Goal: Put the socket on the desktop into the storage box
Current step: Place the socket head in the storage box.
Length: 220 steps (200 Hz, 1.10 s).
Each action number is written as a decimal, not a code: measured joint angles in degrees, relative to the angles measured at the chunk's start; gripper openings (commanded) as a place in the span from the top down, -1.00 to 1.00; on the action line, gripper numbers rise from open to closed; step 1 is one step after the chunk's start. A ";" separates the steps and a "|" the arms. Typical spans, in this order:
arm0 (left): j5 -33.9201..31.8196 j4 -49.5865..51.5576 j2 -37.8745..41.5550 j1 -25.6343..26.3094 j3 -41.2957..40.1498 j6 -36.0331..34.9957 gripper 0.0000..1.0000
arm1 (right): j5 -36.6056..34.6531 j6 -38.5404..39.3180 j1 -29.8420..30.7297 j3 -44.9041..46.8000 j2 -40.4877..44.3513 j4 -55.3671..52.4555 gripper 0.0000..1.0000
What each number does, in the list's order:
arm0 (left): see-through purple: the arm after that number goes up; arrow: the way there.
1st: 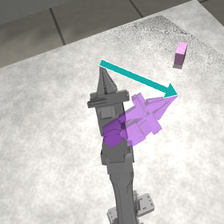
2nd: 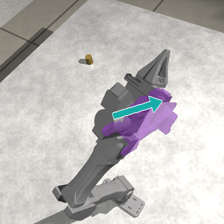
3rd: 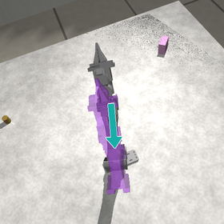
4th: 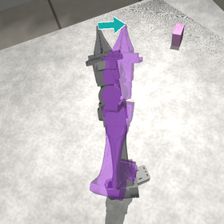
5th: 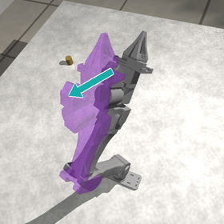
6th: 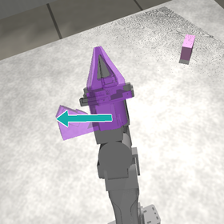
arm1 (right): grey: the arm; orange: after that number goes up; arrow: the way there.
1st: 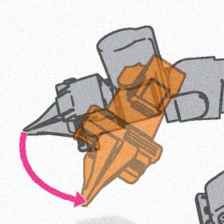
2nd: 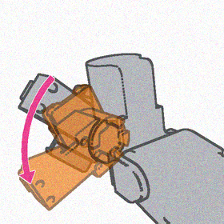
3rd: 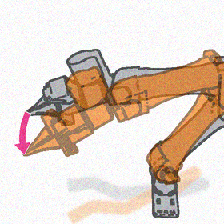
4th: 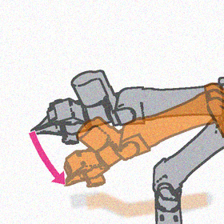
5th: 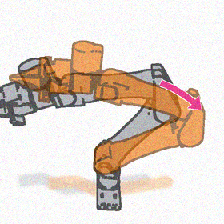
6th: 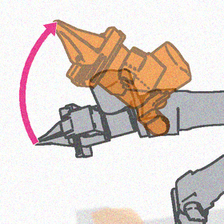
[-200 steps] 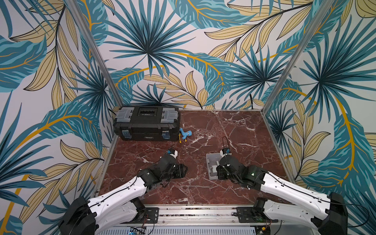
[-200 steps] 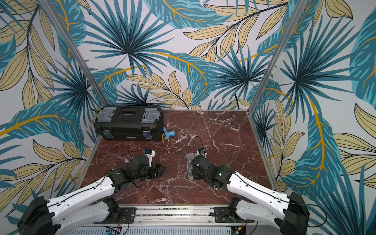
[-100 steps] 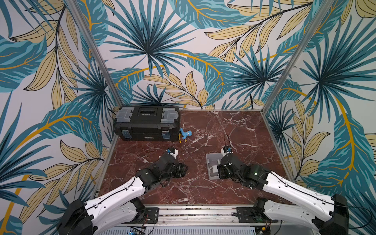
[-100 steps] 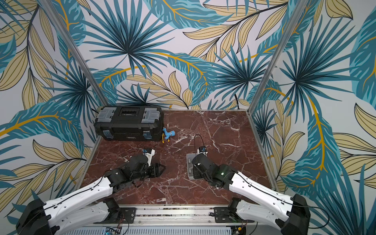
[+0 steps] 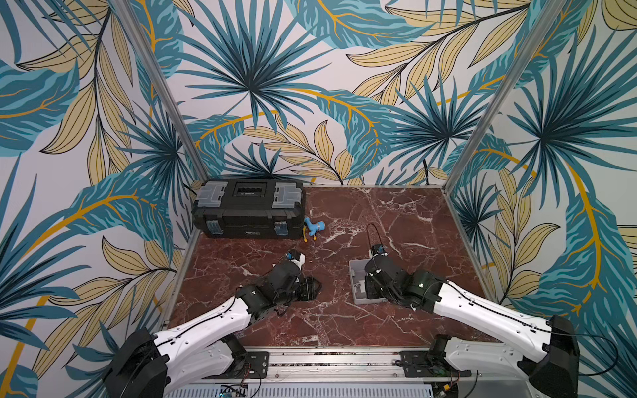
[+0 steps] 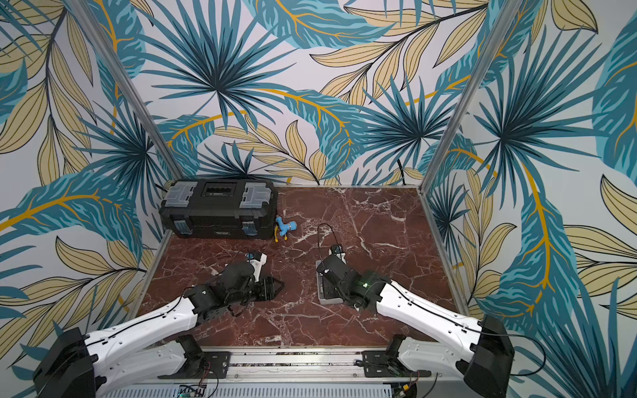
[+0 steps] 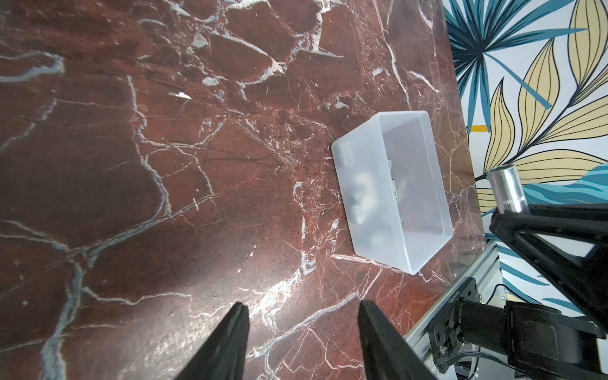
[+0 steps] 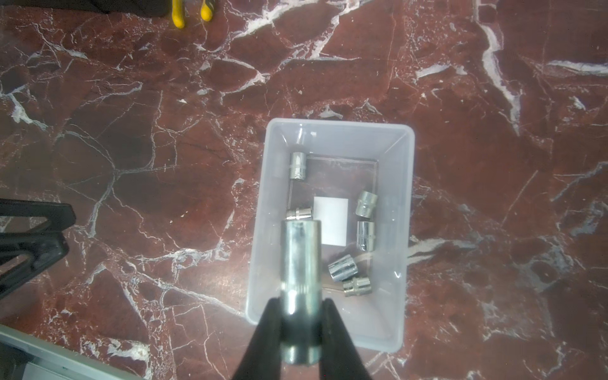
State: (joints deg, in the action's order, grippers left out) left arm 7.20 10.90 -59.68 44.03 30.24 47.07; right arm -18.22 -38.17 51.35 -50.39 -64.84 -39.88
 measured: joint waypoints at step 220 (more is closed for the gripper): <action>-0.39 -5.88 -7.76 0.00 3.04 1.18 -0.18 | -2.71 0.46 -1.60 -0.81 -2.67 -2.08 1.00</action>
State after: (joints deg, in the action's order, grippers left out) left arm 6.81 5.02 -67.44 44.03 33.28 48.25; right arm -20.93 -37.71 49.76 -51.20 -67.51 -41.95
